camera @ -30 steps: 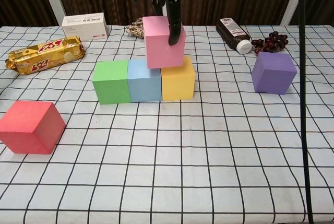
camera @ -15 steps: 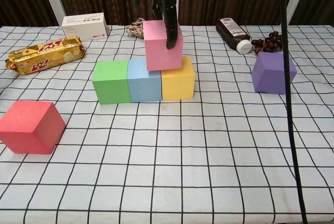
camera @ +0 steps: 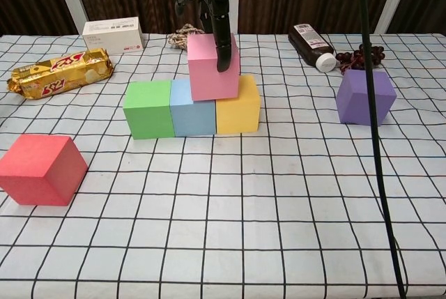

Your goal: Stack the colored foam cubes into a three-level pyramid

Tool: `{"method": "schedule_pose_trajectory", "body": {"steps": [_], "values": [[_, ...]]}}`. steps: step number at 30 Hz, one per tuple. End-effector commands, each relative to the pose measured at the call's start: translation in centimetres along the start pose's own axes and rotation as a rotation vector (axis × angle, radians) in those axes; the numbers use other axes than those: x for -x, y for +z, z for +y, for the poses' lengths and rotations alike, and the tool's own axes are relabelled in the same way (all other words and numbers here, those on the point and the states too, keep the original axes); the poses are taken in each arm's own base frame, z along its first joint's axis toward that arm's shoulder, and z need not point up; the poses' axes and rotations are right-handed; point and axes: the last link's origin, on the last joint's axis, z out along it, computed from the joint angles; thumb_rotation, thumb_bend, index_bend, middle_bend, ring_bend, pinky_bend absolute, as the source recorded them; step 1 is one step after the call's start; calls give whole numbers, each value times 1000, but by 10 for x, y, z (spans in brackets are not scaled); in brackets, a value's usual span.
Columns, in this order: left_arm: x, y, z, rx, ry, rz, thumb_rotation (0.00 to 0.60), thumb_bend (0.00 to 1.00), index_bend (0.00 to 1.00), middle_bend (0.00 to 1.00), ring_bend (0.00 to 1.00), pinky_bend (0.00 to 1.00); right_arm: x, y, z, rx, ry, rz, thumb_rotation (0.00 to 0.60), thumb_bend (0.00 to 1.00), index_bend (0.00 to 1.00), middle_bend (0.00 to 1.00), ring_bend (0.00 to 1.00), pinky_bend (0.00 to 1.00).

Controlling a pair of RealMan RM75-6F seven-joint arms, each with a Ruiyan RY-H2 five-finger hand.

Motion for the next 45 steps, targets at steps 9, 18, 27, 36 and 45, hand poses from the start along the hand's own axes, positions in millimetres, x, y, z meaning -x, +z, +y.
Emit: {"method": "schedule_pose_trajectory", "body": {"steps": [9,18,27,36,45], "values": [[4,0,0,-2,5,-13,600,0,84,100,31,178,2,3,2,17,-1,17,600,70,0,508,167,0],[4,1,-3,-5,0,-18,600,0,83,100,31,178,4,2,-2,21,9,5,600,70,0,515,172,0],[5,1,-4,-7,-1,-20,600,0,84,100,31,178,2,4,-3,23,12,5,600,70,0,512,173,0],[4,1,-5,-8,-1,-20,600,0,83,100,31,178,3,6,-5,20,18,-2,600,68,0,511,181,0],[2,2,-6,-12,1,-19,600,0,84,100,31,178,5,9,-9,7,11,-1,600,69,0,511,181,0]]}}
